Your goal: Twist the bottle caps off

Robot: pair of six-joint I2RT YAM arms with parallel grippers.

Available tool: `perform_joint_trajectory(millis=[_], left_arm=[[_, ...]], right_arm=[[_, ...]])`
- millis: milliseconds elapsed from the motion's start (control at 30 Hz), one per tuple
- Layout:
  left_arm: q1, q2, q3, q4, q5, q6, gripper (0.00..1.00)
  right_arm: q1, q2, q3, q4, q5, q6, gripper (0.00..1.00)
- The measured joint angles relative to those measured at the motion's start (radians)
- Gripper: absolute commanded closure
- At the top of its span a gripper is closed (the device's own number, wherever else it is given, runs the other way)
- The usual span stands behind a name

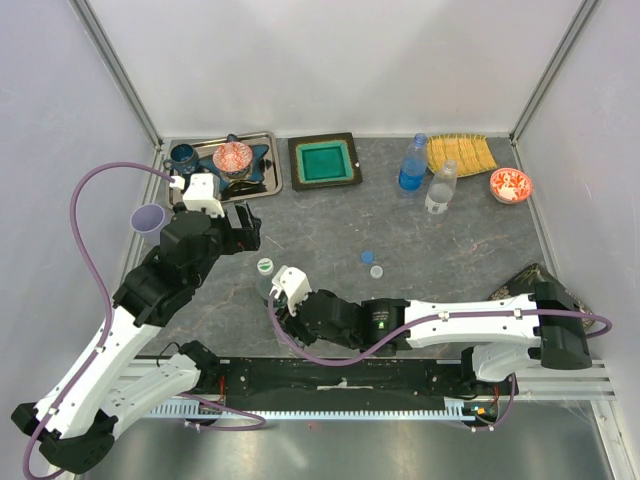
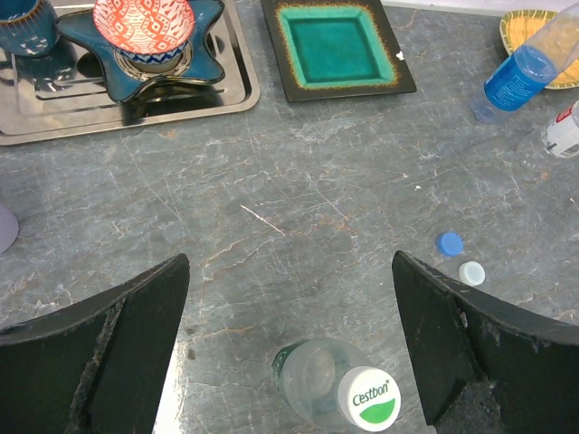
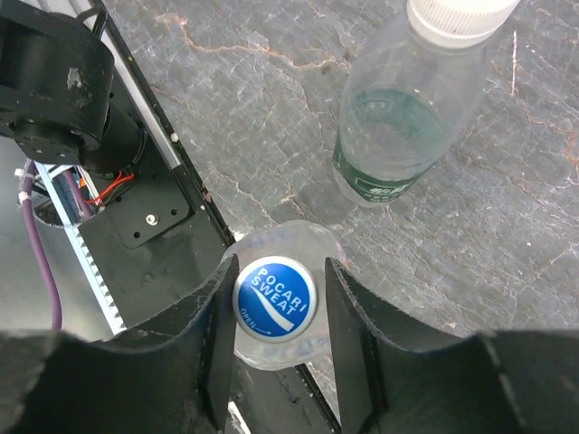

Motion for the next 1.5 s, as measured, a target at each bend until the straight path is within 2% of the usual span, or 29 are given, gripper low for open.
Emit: perform_joint_trajectory(millis=[300,333,367,533,667,733,800,900,1000,1133,1200,1333,1500], left_arm=[[0.0,0.0,0.0,0.0,0.002,0.0,0.0],[0.0,0.0,0.0,0.0,0.002,0.0,0.0],[0.0,0.0,0.001,0.001,0.001,0.0,0.0],[0.0,0.017,0.062,0.005,-0.01,0.016,0.01],[0.0,0.03,0.162,0.07,-0.01,0.055,0.0],[0.0,0.041,0.21,0.124,-0.006,0.075,0.0],[0.0,0.059,0.256,0.179,0.008,0.089,0.0],[0.008,0.088,0.298,0.276,0.058,0.091,0.0],[0.071,0.11,0.285,0.367,0.213,0.057,0.0],[0.233,0.163,0.233,0.526,0.578,-0.063,0.0],[0.304,0.209,0.203,0.632,0.789,-0.141,0.0],[0.333,0.297,0.185,0.758,1.103,-0.219,0.0],[0.332,0.308,0.188,0.812,1.378,-0.223,0.0]], right_arm=[[0.0,-0.033,-0.003,-0.024,0.01,0.002,0.87],[0.0,-0.045,-0.001,-0.04,0.011,0.002,0.98],[0.0,-0.06,0.009,-0.073,0.012,-0.001,1.0],[0.003,-0.147,0.175,-0.242,0.101,-0.026,1.0],[-0.013,-0.19,0.397,-0.321,0.27,-0.031,1.0],[-0.058,-0.19,0.488,-0.335,0.338,-0.019,1.0],[-0.175,-0.19,0.553,-0.344,0.341,0.013,1.0],[-0.452,-0.184,0.577,-0.338,0.259,0.09,1.0],[-0.66,-0.162,0.56,-0.3,0.08,0.186,1.0],[-0.78,-0.123,0.549,-0.225,-0.192,0.303,1.0],[-0.807,-0.11,0.551,-0.2,-0.304,0.334,1.0],[-0.834,-0.11,0.551,-0.177,-0.482,0.36,1.0],[-0.84,-0.148,0.551,-0.177,-0.632,0.32,1.0]])
